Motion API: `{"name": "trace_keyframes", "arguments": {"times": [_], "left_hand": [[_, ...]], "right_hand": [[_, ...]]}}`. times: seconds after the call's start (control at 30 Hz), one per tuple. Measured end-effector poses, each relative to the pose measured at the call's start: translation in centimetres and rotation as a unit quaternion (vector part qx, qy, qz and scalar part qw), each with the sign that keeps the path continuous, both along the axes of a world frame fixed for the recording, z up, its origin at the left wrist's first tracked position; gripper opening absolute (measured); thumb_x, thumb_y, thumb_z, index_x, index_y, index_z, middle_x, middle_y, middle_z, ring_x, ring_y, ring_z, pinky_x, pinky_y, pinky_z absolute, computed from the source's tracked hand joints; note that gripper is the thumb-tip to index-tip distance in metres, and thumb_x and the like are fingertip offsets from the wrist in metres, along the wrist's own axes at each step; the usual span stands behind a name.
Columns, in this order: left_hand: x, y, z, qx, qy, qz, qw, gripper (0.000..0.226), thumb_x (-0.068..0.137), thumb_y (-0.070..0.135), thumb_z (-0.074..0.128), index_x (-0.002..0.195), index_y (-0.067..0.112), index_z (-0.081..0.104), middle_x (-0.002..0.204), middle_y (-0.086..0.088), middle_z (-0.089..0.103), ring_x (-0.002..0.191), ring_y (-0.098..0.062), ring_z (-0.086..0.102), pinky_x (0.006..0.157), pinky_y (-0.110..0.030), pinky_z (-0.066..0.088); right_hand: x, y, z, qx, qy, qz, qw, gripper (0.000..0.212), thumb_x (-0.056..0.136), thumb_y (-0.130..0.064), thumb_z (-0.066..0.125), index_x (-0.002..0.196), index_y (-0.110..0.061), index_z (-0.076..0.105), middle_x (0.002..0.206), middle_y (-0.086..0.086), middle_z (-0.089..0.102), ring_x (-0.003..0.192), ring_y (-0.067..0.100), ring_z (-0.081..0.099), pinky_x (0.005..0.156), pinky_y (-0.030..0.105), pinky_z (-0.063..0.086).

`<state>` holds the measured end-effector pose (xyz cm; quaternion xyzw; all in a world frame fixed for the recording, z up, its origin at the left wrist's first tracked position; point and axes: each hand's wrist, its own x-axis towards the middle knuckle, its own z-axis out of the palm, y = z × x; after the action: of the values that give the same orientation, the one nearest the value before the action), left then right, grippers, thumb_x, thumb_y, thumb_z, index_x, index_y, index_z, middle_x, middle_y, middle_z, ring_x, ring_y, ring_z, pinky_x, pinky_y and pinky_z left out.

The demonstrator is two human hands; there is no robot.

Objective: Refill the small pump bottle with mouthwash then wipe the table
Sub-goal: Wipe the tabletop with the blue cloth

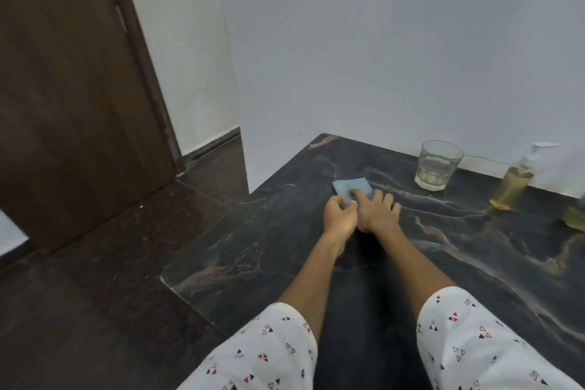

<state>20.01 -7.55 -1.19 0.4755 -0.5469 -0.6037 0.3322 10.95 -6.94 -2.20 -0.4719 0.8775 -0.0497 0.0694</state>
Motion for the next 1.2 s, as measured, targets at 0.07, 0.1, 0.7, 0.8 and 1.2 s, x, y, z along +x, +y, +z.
{"name": "trace_keyframes", "arguments": {"times": [0.07,0.1,0.7,0.8,1.2], "left_hand": [[0.6,0.0,0.5,0.031,0.016,0.002,0.999,0.027,0.094,0.014,0.051,0.121,0.011,0.049,0.11,-0.003,0.057,0.091,-0.012,0.054,0.074,-0.019,0.042],[1.1,0.2,0.8,0.043,0.014,0.003,0.999,0.026,0.094,0.016,0.051,0.119,0.013,0.049,0.113,-0.005,0.059,0.091,-0.012,0.056,0.073,-0.019,0.043],[22.7,8.4,-2.7,-0.127,-0.199,0.266,0.935,0.052,0.093,0.041,0.049,0.137,0.014,0.043,0.146,-0.007,0.037,0.137,-0.025,0.031,0.114,-0.05,0.023],[23.2,8.9,-3.3,-0.095,-0.14,0.264,0.95,0.065,0.094,0.042,0.047,0.149,0.018,0.021,0.159,-0.001,0.008,0.141,-0.023,0.025,0.11,-0.039,0.031],[21.2,7.4,-5.5,-0.171,-0.173,0.252,0.937,0.087,0.091,0.05,0.049,0.151,0.018,-0.005,0.159,-0.002,-0.011,0.137,-0.006,-0.024,0.113,-0.027,-0.012]], "right_hand": [[0.8,0.0,-0.4,-0.015,0.009,0.015,1.0,0.047,0.096,-0.035,0.037,0.141,-0.036,0.024,0.144,0.016,0.022,0.128,0.035,0.024,0.106,0.046,0.021],[1.5,0.1,-0.6,-0.02,0.003,0.03,0.999,0.05,0.095,-0.033,0.04,0.142,-0.036,0.023,0.144,0.016,0.021,0.128,0.035,0.024,0.106,0.045,0.022],[23.2,4.5,-3.0,-0.075,0.03,0.392,0.916,0.048,0.095,-0.042,0.039,0.14,-0.038,0.022,0.152,0.012,0.011,0.127,0.031,0.024,0.103,0.047,0.018],[23.8,5.6,-2.8,-0.093,0.019,0.398,0.913,0.045,0.096,-0.041,0.039,0.139,-0.04,0.024,0.154,0.006,0.004,0.128,0.029,0.023,0.103,0.044,0.019],[16.7,1.1,-1.2,-0.139,-0.014,0.251,0.958,0.037,0.099,-0.01,0.032,0.135,-0.014,0.04,0.148,0.012,0.036,0.145,0.031,0.009,0.116,0.041,0.003]]}}
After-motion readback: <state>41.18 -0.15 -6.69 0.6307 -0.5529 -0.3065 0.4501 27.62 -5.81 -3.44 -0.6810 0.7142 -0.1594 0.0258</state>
